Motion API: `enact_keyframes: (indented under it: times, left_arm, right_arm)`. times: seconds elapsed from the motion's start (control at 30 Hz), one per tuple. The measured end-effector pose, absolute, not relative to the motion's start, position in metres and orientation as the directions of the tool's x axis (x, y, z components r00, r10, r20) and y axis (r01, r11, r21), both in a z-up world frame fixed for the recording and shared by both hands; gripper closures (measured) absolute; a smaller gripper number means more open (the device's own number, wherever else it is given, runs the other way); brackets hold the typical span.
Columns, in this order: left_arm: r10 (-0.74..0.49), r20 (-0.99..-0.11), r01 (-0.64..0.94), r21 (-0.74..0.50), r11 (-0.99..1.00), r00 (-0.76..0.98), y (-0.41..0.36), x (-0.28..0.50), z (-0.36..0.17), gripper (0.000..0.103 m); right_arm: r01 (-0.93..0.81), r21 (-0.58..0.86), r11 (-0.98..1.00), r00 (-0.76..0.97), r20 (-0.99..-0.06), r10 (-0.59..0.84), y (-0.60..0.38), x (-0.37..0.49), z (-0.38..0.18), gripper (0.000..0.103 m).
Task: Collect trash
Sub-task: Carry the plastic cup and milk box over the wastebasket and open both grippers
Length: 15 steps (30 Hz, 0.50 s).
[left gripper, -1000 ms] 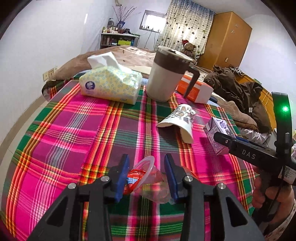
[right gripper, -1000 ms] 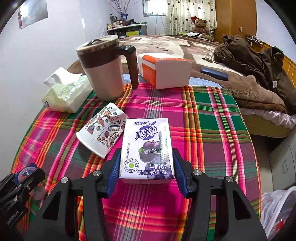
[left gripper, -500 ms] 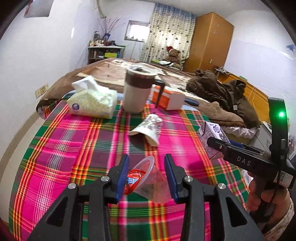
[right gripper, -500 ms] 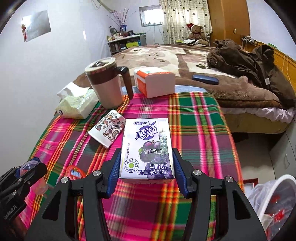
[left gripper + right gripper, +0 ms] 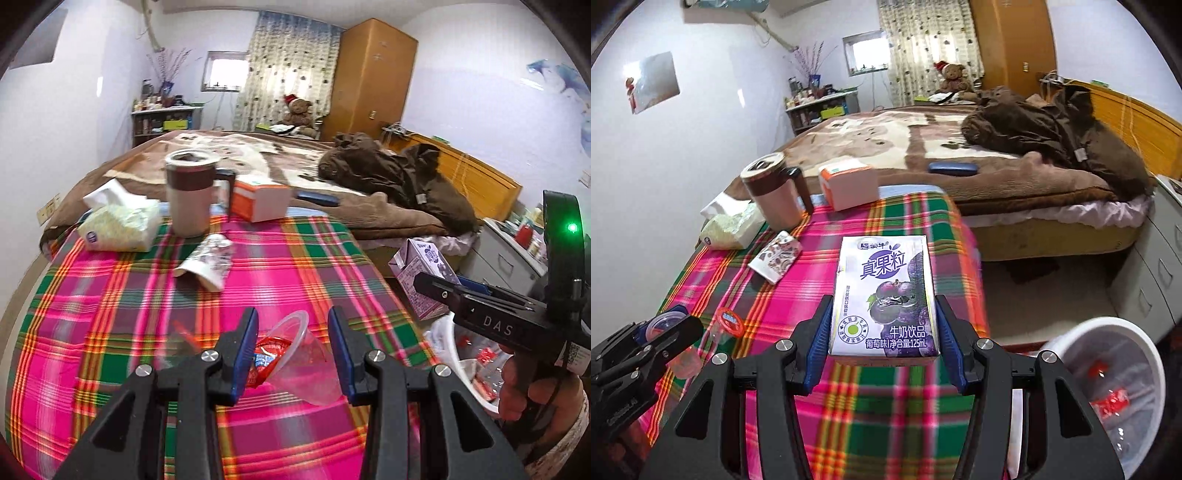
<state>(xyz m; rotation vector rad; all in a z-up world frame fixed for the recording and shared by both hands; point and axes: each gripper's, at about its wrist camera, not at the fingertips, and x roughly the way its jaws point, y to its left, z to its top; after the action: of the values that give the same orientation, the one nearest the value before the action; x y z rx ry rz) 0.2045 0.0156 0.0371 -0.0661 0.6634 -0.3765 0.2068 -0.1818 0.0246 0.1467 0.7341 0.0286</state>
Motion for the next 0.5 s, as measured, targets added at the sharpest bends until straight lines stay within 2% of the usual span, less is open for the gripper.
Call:
enact_keyframes:
  times: [0.5]
  left_arm:
    - [-0.471,-0.579,0.465,-0.172,0.868,0.665,-0.078,0.178,0.045,0.063]
  right_arm:
    - [0.140,0.162,0.977,0.759,-0.651,0.000,-0.252,0.162,0.025,0.049]
